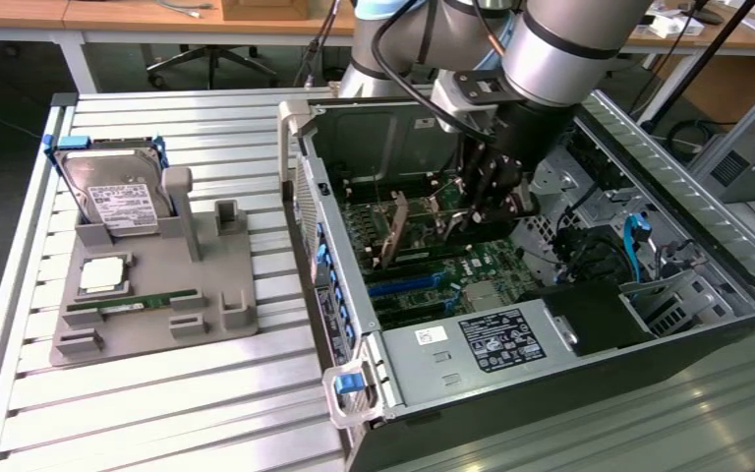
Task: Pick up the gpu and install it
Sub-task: 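Insert the gpu into the slot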
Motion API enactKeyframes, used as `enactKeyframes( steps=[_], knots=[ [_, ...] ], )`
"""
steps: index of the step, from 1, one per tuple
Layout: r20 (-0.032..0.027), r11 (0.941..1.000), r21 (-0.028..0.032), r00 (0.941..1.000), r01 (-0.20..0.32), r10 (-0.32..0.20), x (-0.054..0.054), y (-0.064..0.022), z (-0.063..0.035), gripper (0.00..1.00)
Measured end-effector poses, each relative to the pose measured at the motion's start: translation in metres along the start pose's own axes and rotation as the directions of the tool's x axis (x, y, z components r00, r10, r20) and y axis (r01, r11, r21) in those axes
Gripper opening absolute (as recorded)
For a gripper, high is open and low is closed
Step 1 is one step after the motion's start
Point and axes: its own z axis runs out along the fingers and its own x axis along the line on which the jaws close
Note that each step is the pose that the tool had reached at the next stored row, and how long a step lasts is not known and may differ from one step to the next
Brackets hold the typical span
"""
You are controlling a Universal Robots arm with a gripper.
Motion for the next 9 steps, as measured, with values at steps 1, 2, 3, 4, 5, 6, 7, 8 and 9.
enactKeyframes(
  steps=[1, 2, 3, 4, 5, 6, 7, 8, 9],
  knots=[
    [0.0000, 1.0000, 0.0000, 1.0000, 0.000, 0.000, 0.0002, 0.0000, 0.0000, 0.27],
    [0.0000, 1.0000, 0.0000, 1.0000, 0.000, 0.000, 0.0007, 0.0000, 0.0000, 0.27],
    [0.0000, 1.0000, 0.0000, 1.0000, 0.000, 0.000, 0.0010, 0.0000, -0.0001, 0.27],
    [0.0001, 1.0000, 0.0000, 1.0000, 0.000, 0.000, 0.0016, 0.0000, -0.0001, 0.27],
    [0.0000, 1.0000, 0.0000, 1.0000, 0.000, 0.000, 0.0018, 0.0000, -0.0001, 0.27],
    [0.0000, 1.0000, 0.0000, 1.0000, 0.000, 0.000, 0.0021, 0.0000, -0.0001, 0.27],
    [0.0000, 1.0000, 0.0000, 1.0000, 0.000, 0.000, 0.0024, 0.0000, -0.0002, 0.27],
    [0.0000, 1.0000, 0.0000, 1.0000, 0.000, 0.000, 0.0027, 0.0000, -0.0002, 0.27],
    [0.0000, 1.0000, 0.0000, 1.0000, 0.000, 0.000, 0.0029, 0.0000, -0.0002, 0.27]
  ],
)
